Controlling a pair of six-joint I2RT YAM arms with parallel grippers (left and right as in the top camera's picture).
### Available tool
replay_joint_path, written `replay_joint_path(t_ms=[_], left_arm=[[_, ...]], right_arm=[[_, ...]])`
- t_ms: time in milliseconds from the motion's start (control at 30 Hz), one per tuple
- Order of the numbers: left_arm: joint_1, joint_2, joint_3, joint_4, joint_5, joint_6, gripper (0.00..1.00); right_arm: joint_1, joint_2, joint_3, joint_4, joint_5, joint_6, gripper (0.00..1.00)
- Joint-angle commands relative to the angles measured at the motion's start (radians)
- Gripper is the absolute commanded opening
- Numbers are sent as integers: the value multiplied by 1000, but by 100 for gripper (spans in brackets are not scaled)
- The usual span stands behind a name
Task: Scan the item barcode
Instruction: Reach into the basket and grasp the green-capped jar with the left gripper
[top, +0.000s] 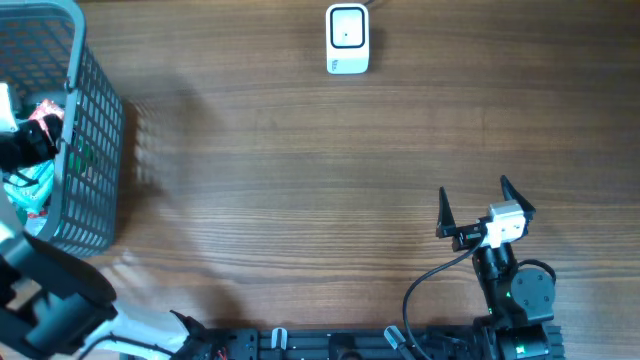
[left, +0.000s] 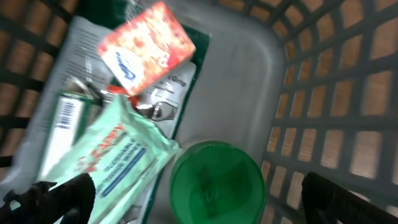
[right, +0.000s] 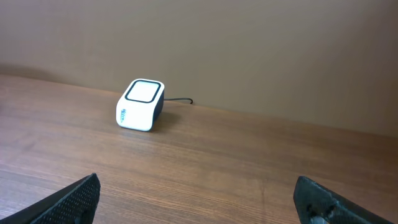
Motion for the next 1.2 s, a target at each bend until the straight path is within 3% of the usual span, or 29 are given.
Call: replay_joint_path(t_ms=[0,233,333,400,500,733,1167], left_arm=[[-10,90,-4,-8,72,2,100],[-23,173,-4,8,71,2,97],[-21,171,-3,27,70,2,81],[-20,163,-3,39,71,2,64],[-19,137,0,51,71,1,52],[-19,14,47,58,70,-58,53],[-20,-411,152,153,71,-340,52]], right_arm=[[0,-1,-1,5,-6,5,100],[0,-1,-1,5,-6,5,99],[0,-1,-1,5,-6,5,100],[0,-1,-1,5,-6,5,100],[0,-1,-1,5,-6,5,100],[0,-1,-1,5,-6,5,100],[0,-1,-1,5,-6,5,100]])
